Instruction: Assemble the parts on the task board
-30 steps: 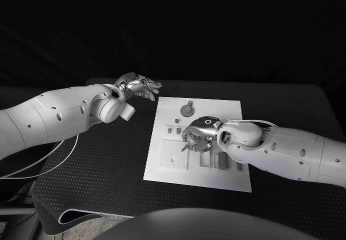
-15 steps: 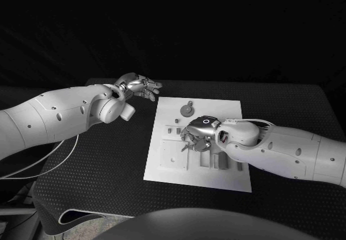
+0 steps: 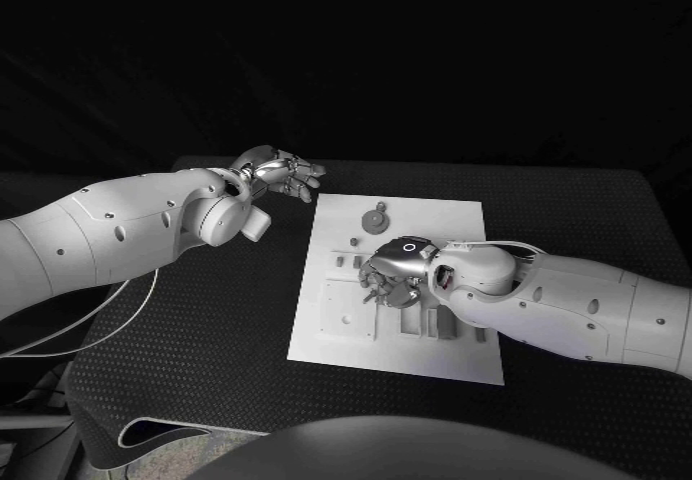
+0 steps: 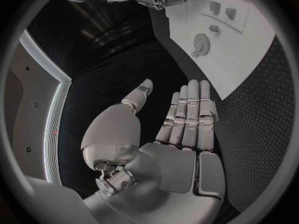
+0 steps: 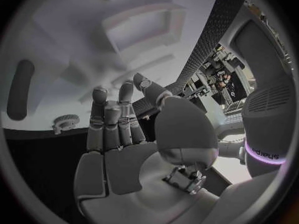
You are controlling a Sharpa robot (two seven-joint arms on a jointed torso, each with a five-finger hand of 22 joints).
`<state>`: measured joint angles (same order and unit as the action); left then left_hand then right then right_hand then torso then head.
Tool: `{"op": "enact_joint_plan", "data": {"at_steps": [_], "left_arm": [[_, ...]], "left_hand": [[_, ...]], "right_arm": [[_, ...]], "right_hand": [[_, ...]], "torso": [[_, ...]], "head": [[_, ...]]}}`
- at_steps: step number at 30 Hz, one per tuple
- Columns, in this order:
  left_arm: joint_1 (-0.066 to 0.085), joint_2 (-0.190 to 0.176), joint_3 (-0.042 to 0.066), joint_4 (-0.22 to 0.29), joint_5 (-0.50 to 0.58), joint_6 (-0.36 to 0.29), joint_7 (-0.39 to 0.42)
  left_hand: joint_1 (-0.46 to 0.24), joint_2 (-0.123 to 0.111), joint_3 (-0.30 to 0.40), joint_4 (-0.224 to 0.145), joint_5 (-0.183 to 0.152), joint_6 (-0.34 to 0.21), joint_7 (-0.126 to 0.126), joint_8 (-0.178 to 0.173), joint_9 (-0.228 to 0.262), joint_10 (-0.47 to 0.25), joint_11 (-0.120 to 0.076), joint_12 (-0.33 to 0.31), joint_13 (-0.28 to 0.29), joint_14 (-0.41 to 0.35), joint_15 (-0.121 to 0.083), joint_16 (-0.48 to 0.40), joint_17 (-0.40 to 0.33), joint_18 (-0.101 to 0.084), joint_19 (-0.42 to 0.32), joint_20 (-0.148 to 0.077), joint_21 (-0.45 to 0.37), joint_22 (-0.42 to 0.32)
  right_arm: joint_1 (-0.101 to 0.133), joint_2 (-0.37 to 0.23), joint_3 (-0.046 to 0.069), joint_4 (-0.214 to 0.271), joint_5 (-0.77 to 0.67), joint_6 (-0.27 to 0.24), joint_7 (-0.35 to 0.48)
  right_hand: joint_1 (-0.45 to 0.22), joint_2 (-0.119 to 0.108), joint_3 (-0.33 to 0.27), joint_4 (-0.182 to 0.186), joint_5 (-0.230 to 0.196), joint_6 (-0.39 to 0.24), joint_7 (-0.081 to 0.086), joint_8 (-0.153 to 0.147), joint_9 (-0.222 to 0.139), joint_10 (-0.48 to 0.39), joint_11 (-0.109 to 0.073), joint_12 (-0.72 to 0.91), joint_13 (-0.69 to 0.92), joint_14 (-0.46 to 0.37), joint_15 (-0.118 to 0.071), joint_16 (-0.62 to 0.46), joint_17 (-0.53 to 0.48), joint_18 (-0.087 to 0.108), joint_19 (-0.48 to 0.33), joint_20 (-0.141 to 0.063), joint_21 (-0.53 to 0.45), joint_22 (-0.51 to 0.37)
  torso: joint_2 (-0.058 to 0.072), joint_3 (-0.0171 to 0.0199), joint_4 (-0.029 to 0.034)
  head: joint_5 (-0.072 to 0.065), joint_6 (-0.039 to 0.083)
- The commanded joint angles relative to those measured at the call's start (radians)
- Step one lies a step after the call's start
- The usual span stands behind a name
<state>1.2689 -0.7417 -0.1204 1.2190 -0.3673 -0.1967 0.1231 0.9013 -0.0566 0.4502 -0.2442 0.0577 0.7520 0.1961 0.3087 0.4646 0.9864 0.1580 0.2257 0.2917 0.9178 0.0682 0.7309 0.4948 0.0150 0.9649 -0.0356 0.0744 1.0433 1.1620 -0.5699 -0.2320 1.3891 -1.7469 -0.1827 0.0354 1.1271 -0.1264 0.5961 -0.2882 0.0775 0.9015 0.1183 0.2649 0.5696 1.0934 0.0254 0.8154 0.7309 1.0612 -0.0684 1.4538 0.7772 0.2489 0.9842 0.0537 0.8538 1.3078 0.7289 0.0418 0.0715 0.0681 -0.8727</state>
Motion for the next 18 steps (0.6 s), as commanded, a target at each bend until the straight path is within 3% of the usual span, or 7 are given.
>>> {"op": "enact_joint_plan", "data": {"at_steps": [1,4,18], "left_arm": [[0.002,0.002,0.0,0.002,0.005,0.013,0.005],[0.002,0.002,0.0,0.002,0.005,0.013,0.005],[0.002,0.003,0.0,-0.001,0.005,0.014,0.004]], "left_hand": [[0.002,-0.006,-0.001,0.006,-0.003,-0.008,0.02,0.006,-0.001,-0.007,0.0,-0.005,0.001,0.005,0.001,-0.004,0.002,0.007,0.0,0.006,-0.006,-0.002],[0.002,-0.006,-0.001,0.006,-0.003,-0.008,0.02,0.006,-0.001,-0.007,0.0,-0.005,0.001,0.005,0.001,-0.005,0.002,0.007,0.0,0.006,-0.006,-0.002],[0.002,-0.006,-0.001,0.006,-0.003,-0.008,0.02,0.006,-0.001,-0.007,0.0,-0.005,0.001,0.005,0.001,-0.005,0.003,0.007,0.0,0.006,-0.006,-0.002]], "right_arm": [[-0.003,0.003,-0.001,-0.002,-0.008,0.015,0.019],[-0.005,0.005,-0.001,-0.006,-0.021,0.013,0.018],[-0.013,0.009,-0.002,-0.025,-0.052,0.024,0.016]], "right_hand": [[0.001,0.011,-0.007,0.0,0.002,0.066,0.017,0.003,-0.001,-0.121,0.007,-0.001,-0.001,-0.002,-0.004,-0.001,-0.001,0.013,-0.002,0.002,-0.003,0.014],[0.008,0.023,-0.006,-0.001,0.002,0.1,0.005,0.023,0.006,-0.113,0.0,0.008,-0.001,-0.003,-0.01,0.0,-0.002,0.013,-0.003,0.002,-0.004,0.015],[0.028,0.041,-0.005,-0.003,0.003,0.127,-0.008,0.04,0.012,-0.097,-0.012,0.031,-0.001,-0.004,-0.021,0.001,-0.007,0.013,-0.005,0.002,-0.005,0.016]], "torso": [[0.0,-0.0005,-0.0001],[0.0,-0.0006,0.0],[0.0,0.0006,-0.0003]], "head": [[0.0,0.0],[0.0,0.0],[0.0,0.0]]}}
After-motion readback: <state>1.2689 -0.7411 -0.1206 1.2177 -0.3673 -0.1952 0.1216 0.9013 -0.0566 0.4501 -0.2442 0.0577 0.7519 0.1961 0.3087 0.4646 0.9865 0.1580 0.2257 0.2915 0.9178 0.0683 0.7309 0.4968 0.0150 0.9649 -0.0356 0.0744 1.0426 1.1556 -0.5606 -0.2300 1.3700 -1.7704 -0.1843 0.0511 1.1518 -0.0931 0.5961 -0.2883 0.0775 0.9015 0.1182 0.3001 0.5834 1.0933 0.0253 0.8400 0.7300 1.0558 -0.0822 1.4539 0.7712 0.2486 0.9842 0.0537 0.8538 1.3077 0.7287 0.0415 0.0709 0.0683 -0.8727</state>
